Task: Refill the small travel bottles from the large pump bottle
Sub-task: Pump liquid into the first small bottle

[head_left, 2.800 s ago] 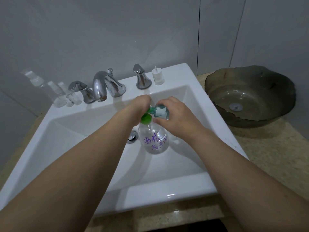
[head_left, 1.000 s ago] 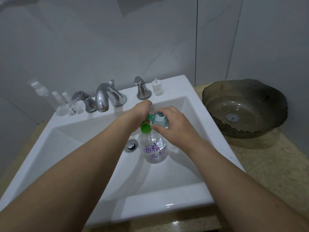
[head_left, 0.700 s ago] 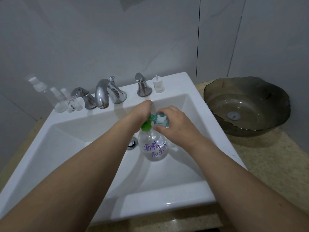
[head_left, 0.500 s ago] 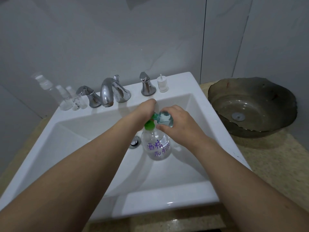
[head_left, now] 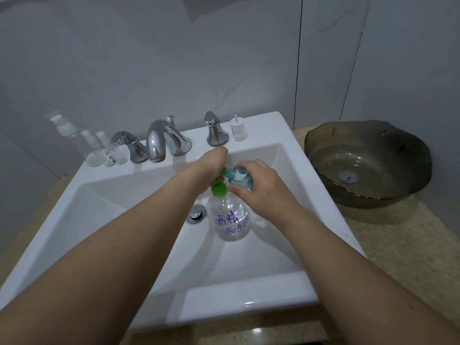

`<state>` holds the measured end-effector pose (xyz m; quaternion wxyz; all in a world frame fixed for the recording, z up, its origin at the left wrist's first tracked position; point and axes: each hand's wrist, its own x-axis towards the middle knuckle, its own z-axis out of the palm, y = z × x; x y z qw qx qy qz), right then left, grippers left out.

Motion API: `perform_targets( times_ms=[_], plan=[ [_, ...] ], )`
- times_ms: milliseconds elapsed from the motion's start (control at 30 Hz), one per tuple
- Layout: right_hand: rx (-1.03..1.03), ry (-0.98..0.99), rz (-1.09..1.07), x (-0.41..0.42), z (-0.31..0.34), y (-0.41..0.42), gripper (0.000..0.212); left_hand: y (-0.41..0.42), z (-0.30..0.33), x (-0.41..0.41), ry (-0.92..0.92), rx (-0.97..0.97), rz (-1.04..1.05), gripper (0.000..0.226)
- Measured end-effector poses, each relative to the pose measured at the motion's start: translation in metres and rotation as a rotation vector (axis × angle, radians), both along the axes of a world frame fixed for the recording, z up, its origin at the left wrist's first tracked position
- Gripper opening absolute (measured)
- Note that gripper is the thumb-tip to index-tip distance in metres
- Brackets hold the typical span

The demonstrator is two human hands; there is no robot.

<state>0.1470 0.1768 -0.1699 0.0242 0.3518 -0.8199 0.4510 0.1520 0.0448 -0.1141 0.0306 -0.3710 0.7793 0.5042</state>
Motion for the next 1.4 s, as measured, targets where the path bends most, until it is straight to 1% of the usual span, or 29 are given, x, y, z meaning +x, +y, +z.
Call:
perform_targets(
  times_ms=[133, 267, 533, 700, 800, 933, 1200, 1400],
  plan=[
    [0.041, -0.010, -0.006, -0.001, -0.001, 0.003, 0.042, 0.005, -0.007, -0.001, -0.001, -0.045, -0.017, 0.033],
    [0.075, -0.033, 0.010, 0.000, -0.001, 0.004, 0.040, 0.004, -0.015, 0.000, 0.006, 0.000, -0.007, 0.030],
    [0.064, -0.022, 0.001, 0.001, -0.001, 0.002, 0.042, -0.004, -0.015, -0.002, 0.029, 0.030, -0.010, 0.028],
    [0.052, -0.018, -0.015, 0.001, 0.002, 0.002, 0.042, -0.008, -0.005, -0.003, 0.032, 0.036, -0.035, 0.037],
    [0.050, -0.011, -0.019, 0.001, 0.002, 0.002, 0.042, -0.007, -0.005, -0.003, 0.027, 0.032, -0.044, 0.035],
    [0.043, -0.014, -0.019, 0.002, 0.002, 0.001, 0.041, -0.006, -0.006, -0.003, 0.011, -0.005, -0.050, 0.032],
    [0.077, -0.021, -0.012, 0.001, 0.003, 0.002, 0.040, -0.005, -0.018, -0.006, -0.005, -0.077, -0.059, 0.038],
    [0.110, -0.028, -0.014, 0.001, 0.002, 0.003, 0.043, -0.002, -0.019, -0.004, -0.004, -0.024, -0.049, 0.035]
  ],
)
